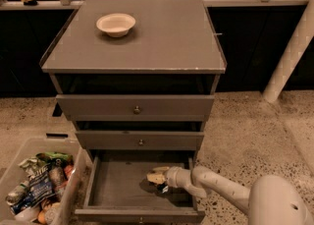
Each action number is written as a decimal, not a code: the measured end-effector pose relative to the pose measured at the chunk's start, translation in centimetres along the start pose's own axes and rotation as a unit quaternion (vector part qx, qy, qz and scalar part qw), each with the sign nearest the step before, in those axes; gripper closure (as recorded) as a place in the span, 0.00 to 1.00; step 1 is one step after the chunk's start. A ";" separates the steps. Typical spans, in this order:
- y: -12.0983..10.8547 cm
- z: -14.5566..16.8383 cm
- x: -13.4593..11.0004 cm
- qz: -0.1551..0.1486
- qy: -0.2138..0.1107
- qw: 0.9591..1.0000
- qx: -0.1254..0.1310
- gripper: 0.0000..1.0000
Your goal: Place redbull can into bottom drawer
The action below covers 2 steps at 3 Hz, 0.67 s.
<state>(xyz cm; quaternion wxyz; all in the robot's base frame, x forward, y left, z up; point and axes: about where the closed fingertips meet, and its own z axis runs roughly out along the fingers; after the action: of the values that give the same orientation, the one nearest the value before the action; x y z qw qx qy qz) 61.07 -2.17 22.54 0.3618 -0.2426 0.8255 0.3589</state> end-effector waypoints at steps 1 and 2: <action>-0.1 0.0 0.0 0.001 -0.001 1.000 0.001 1.00; -0.1 0.0 0.0 0.001 0.000 1.000 0.001 0.82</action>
Offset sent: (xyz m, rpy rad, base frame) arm 0.0006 -0.0004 -0.0010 0.0003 0.0001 -0.0022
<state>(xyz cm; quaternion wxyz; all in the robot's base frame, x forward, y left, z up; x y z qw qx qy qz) 61.12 -2.20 22.44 0.3622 -0.2417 0.8257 0.3587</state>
